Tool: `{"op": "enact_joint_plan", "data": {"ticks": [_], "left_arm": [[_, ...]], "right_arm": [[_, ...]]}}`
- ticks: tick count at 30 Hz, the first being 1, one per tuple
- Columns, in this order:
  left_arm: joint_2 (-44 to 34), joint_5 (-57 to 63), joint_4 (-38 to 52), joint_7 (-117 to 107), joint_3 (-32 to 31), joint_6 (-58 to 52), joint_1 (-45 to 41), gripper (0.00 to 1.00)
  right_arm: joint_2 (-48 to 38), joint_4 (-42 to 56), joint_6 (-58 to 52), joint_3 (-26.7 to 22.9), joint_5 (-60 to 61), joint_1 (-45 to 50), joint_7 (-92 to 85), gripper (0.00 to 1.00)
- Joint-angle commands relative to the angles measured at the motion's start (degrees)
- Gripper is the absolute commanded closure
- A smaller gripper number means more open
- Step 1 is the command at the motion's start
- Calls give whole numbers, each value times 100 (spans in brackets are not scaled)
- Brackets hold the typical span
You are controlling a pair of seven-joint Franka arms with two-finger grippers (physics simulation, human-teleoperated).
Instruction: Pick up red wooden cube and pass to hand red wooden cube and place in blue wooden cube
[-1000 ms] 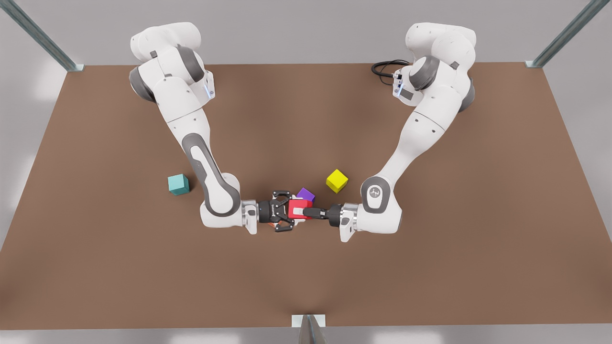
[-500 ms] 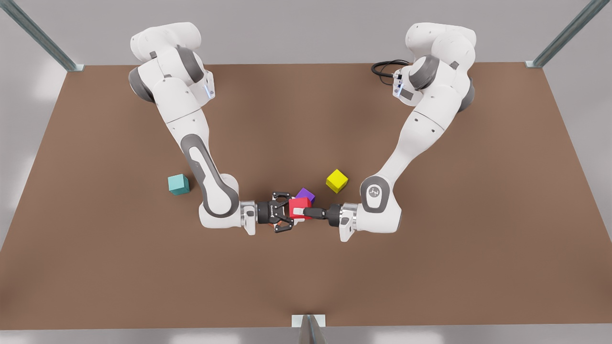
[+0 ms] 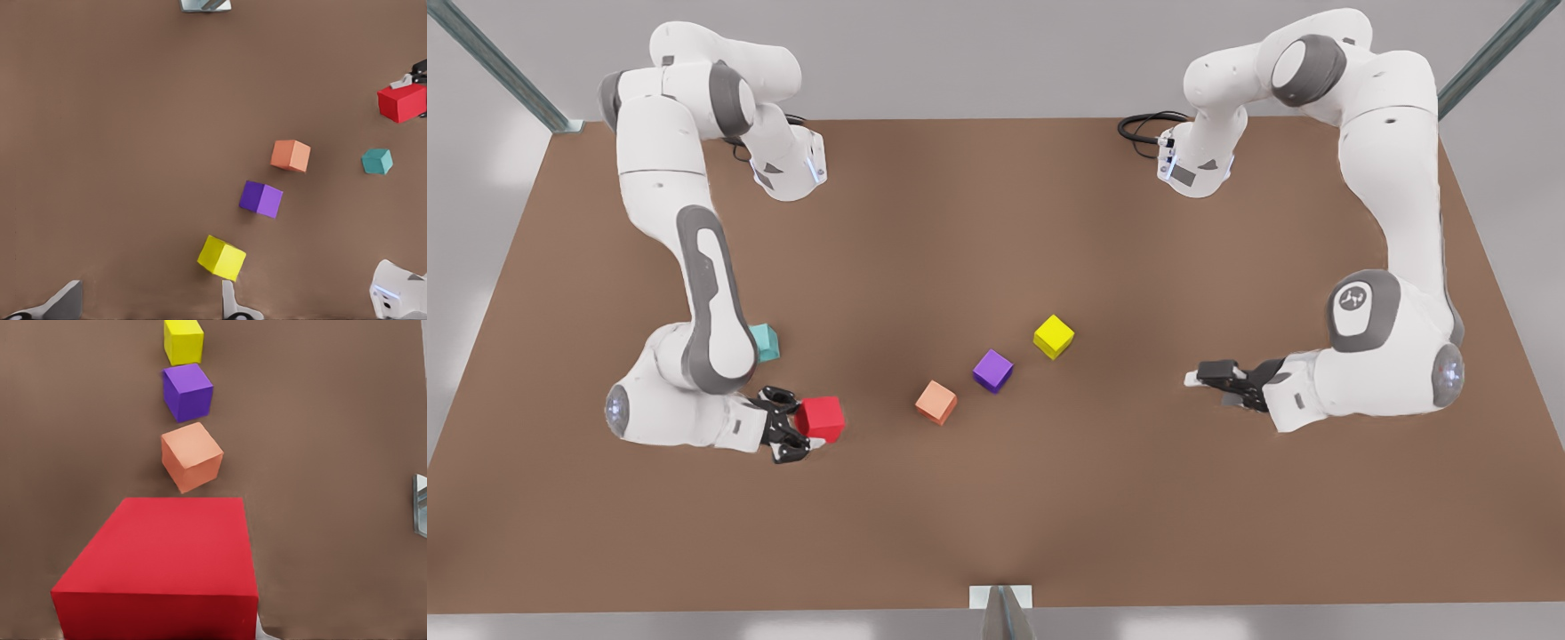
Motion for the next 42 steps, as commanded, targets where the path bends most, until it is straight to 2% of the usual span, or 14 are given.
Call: {"op": "enact_joint_plan", "data": {"ticks": [1, 2, 3, 5, 7, 16, 19, 24, 36, 42], "left_arm": [[-663, 1600, -491, -1621, 392, -1324, 84, 0], [-2317, 1293, -2750, -1313, 2581, 408, -1813, 0], [-2390, 1231, -2718, -1278, 2680, 393, -1877, 0], [-2117, 994, -2410, -1322, 2671, 375, -1903, 0], [-1853, 757, -2313, -1269, 2671, 323, -1894, 0], [-1818, 414, -2199, -1287, 2636, 226, -1903, 0], [-1809, 423, -2208, -1278, 2627, 208, -1938, 0], [-1739, 783, -2260, -1322, 2504, 112, -1921, 0], [-1704, 774, -2217, -1322, 2504, 103, -1850, 0], [-1695, 765, -2217, -1366, 2504, 24, -1842, 0]], "right_arm": [[-213, -29, -122, -116, -2277, 3, 493, 45], [-240, -46, -43, -204, -2558, 12, 423, 45], [-389, -187, -16, -213, -2883, 3, 397, 45], [-837, -784, 238, -230, -3209, -155, 256, 45], [-1566, -2252, 1345, -230, -3323, -357, 177, 45], [-2244, -3325, 1654, -213, -3490, -366, 98, 43], [-2656, -4273, 2558, -204, -3614, -322, 107, 43], [-2973, -5275, 3490, -204, -3622, -322, 107, 42], [-3158, -6287, 4712, -230, -3719, -331, 107, 41], [-3114, -6383, 4827, -213, -3719, -392, 107, 40]]}}
